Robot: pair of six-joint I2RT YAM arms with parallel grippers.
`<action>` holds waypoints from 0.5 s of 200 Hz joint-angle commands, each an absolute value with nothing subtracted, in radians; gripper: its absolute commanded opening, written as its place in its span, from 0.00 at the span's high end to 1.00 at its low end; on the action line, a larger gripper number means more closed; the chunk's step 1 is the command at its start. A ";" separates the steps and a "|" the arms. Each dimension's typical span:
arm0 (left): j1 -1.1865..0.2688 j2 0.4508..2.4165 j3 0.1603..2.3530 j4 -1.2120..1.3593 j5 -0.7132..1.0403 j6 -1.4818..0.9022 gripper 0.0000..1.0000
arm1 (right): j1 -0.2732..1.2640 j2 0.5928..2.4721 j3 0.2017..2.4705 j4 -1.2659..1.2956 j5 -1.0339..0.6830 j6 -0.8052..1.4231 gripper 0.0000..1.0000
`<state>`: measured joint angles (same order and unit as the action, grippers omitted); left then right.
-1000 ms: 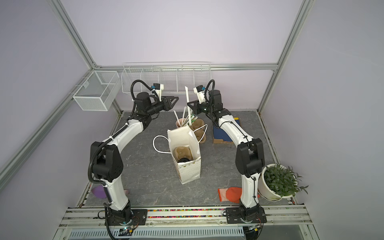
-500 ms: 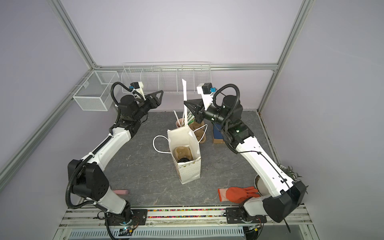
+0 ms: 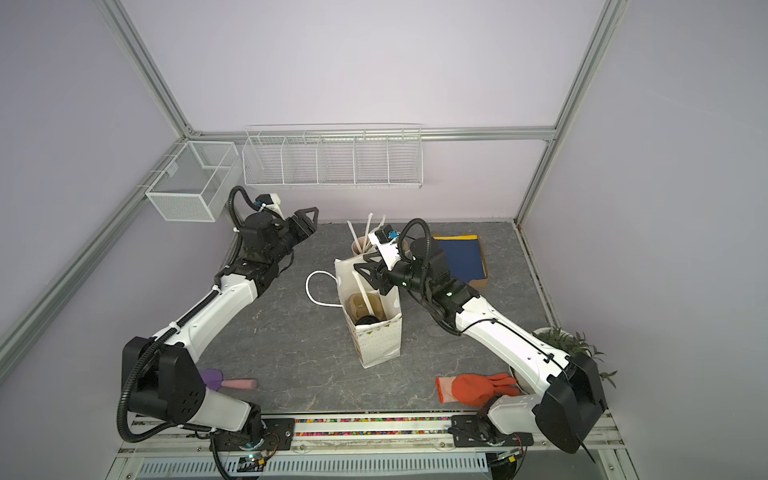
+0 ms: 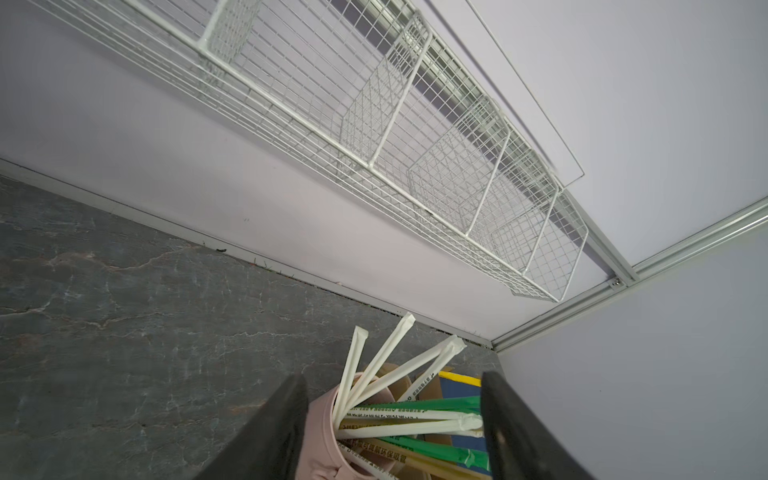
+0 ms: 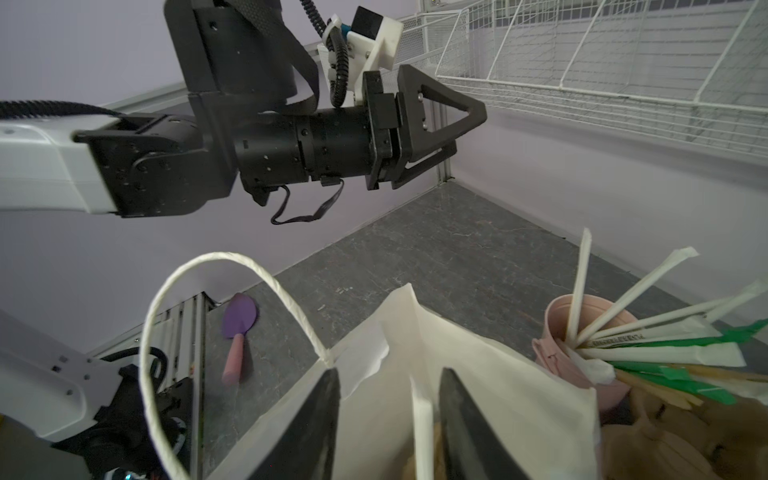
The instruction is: Pack the takeout coffee
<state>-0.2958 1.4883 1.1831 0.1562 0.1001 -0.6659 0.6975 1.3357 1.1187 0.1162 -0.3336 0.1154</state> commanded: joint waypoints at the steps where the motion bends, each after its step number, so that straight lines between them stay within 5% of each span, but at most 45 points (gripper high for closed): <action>1: -0.309 1.463 1.177 0.126 0.075 -0.662 0.33 | 0.698 1.309 1.136 0.200 -0.277 0.097 0.34; 32: -0.340 1.418 1.168 0.071 0.018 -0.639 0.33 | 0.645 1.234 1.200 0.073 -0.034 0.094 0.24; 68: -0.397 1.350 1.194 -0.047 -0.084 -0.638 0.32 | 0.417 1.295 1.344 -0.212 -0.025 0.264 0.22; 100: -0.419 1.276 1.183 -0.121 -0.161 -0.691 0.29 | 0.376 1.430 1.427 -0.380 0.283 0.252 0.16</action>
<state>-0.4110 1.3300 1.1740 -0.0368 -0.0704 -0.6518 0.3840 1.3167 1.3975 -0.1631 0.0322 0.2237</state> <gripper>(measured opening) 0.699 0.808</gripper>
